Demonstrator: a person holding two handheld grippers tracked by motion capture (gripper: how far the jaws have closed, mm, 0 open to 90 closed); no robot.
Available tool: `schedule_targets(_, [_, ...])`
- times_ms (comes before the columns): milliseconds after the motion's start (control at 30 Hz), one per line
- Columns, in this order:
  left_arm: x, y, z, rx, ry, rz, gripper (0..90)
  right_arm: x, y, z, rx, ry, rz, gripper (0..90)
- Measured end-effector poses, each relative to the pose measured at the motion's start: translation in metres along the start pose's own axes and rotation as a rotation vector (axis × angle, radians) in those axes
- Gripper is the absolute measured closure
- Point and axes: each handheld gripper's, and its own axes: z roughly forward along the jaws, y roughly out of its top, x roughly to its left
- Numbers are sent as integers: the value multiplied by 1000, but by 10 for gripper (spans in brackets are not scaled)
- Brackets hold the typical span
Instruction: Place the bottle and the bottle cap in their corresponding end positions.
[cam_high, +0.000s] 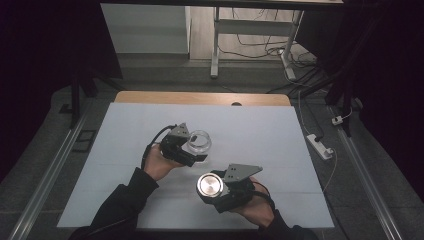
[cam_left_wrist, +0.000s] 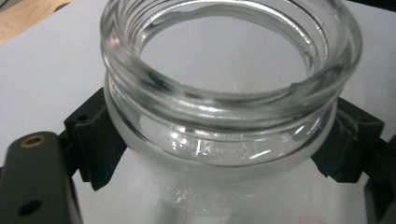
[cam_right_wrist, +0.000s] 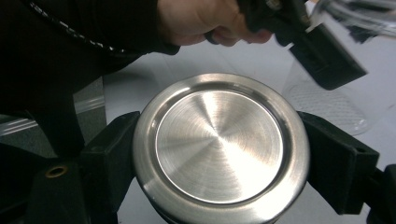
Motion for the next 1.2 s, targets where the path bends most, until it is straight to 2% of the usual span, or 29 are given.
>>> schedule_targets(133, [3,0,5,2,5,-2,157,2,-5,6,10,-5,-8,185])
schedule_targets(367, [8,2,12,-7,21,-9,157,2,-12,15,23,-6,9,185])
schedule_targets(800, [20,0,31,3,43,-20,157,1,-25,37,63,16,-19,185])
schedule_targets(1000, [24,-2,36,10,54,-20,157,-5,-33,46,84,37,13,185])
schedule_targets(1200, [26,-5,41,13,59,-24,157,-11,-40,53,108,21,24,185])
